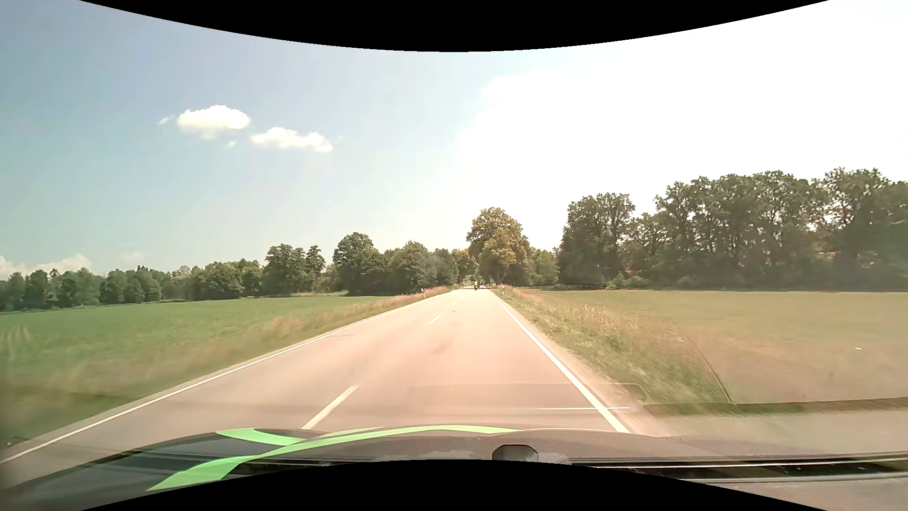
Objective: Follow the waypoints while adhering to traffic rules and regulations
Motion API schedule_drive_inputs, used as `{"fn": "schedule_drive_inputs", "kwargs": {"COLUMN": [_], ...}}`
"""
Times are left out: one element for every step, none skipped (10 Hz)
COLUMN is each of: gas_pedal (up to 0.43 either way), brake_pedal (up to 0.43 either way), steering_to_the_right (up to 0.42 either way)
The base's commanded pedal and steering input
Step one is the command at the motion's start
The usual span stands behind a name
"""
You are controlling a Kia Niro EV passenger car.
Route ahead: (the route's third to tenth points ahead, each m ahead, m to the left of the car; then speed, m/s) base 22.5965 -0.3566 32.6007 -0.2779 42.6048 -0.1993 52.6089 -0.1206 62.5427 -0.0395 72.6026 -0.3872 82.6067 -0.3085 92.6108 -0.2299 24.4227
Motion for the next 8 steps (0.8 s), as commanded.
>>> {"fn": "schedule_drive_inputs", "kwargs": {"gas_pedal": [0.358, 0.358, 0.370, 0.378, 0.390, 0.398, 0.398, 0.398], "brake_pedal": [0.000, 0.000, 0.000, 0.000, 0.000, 0.000, 0.000, 0.000], "steering_to_the_right": [-0.004, -0.004, -0.004, -0.004, -0.004, -0.004, -0.004, -0.004]}}
